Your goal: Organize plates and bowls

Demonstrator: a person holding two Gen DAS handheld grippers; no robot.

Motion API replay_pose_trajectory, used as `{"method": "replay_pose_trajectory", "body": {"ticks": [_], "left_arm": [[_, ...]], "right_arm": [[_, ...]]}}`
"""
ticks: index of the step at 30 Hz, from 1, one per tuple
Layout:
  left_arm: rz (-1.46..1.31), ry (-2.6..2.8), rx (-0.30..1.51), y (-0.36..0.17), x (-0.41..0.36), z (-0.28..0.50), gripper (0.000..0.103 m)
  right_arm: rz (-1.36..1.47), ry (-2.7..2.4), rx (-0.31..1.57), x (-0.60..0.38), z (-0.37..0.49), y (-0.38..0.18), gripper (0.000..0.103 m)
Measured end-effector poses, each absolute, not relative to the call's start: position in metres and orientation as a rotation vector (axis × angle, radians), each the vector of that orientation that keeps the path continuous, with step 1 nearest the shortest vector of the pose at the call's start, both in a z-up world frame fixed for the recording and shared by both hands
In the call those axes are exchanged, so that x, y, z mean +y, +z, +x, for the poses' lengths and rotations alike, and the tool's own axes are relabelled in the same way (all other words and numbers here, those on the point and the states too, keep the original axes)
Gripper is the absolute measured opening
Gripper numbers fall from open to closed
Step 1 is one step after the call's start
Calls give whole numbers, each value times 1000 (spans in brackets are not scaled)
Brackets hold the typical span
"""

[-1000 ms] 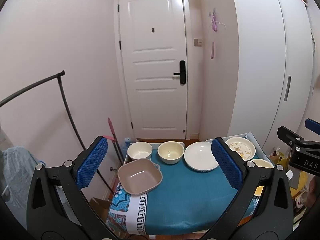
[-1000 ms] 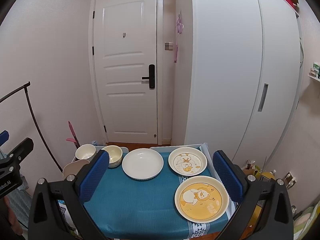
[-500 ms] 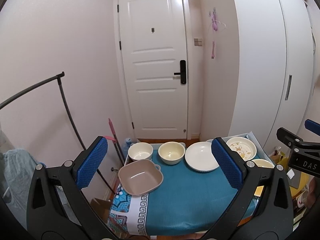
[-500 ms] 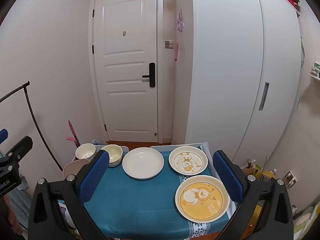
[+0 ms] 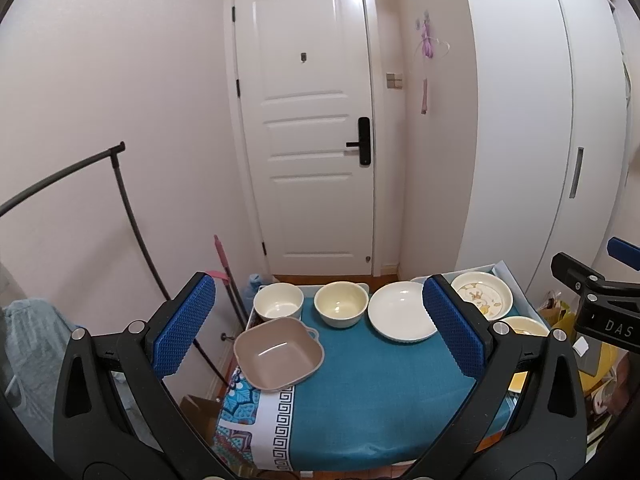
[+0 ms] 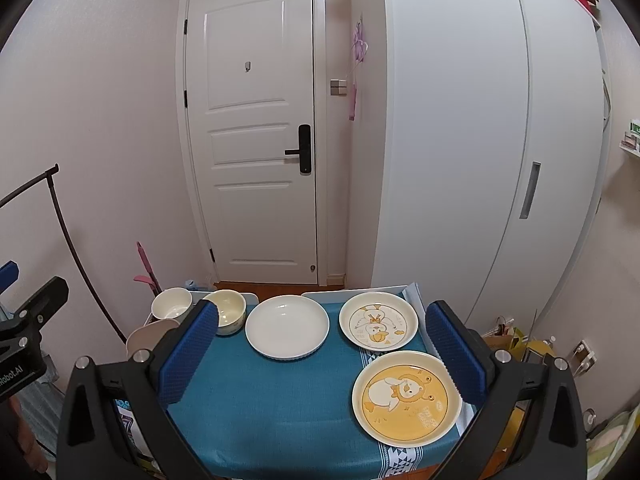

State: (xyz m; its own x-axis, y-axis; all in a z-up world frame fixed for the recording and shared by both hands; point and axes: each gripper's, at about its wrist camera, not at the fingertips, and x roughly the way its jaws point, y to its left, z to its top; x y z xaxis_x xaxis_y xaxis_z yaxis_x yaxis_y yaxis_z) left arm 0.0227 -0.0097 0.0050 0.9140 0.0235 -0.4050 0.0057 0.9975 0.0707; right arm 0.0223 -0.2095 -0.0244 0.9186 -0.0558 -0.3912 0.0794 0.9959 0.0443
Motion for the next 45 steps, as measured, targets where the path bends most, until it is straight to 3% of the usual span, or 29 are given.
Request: {"method": "replay_pose_trajectory", "body": {"ticks": [45], "left_arm": [[73,7,433,0,-7,43,103]], "right_arm": [[57,-47,410,-210,33,-22,103]]}}
